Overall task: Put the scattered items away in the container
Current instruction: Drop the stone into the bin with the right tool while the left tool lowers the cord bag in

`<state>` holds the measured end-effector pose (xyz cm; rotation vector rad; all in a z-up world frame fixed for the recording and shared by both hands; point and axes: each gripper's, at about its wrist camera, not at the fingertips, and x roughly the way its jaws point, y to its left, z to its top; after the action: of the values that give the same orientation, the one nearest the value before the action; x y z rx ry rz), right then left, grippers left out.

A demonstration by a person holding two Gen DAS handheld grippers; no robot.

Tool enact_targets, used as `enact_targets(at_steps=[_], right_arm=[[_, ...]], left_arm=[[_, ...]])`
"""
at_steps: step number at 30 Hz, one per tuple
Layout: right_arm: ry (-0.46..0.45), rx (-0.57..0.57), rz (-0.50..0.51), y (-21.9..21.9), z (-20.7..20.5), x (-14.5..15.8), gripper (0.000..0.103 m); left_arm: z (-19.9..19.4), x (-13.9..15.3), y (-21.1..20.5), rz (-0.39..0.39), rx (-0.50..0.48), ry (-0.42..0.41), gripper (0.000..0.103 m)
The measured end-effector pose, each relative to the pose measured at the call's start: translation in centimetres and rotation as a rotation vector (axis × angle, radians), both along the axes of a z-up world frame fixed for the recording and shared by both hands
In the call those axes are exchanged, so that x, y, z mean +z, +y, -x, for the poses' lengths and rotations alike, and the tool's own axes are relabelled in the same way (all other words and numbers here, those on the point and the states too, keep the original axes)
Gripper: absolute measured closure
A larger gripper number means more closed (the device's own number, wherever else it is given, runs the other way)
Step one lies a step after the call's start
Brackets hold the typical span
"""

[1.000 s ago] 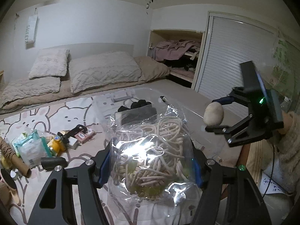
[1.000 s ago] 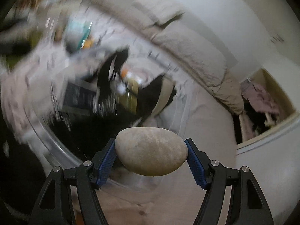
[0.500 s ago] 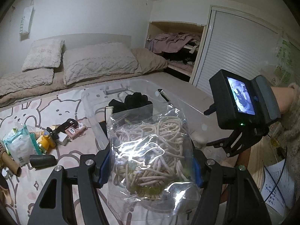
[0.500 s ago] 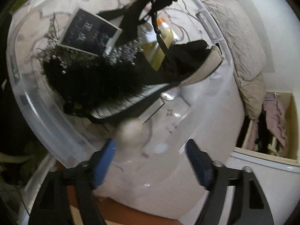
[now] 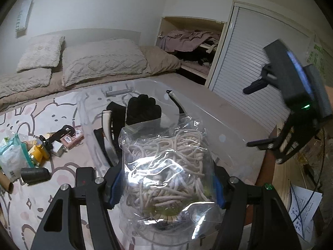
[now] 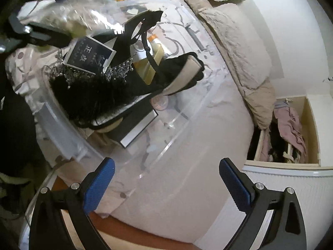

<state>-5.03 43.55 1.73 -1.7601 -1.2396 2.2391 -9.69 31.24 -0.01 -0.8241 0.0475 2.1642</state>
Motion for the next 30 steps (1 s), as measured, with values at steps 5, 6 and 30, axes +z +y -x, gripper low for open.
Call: enact_targets(at_steps=[5, 6, 30], right_arm=[[0.042, -0.013, 0.002, -0.3, -1.5, 2.4, 0.003], [0.051, -0.013, -0.001, -0.3, -1.7, 2.9, 0.003], [0.507, -0.412, 0.665, 0.4, 2.9, 11.4, 0.003]], left_arm=[[-0.2, 0.2, 1.0, -0.003, -0.014, -0.003, 0.035], [-0.3, 0.2, 1.2, -0.002, -0.016, -0.002, 0.035], [0.0, 1.9, -0.8, 0.029, 0.035, 0.030, 0.035]])
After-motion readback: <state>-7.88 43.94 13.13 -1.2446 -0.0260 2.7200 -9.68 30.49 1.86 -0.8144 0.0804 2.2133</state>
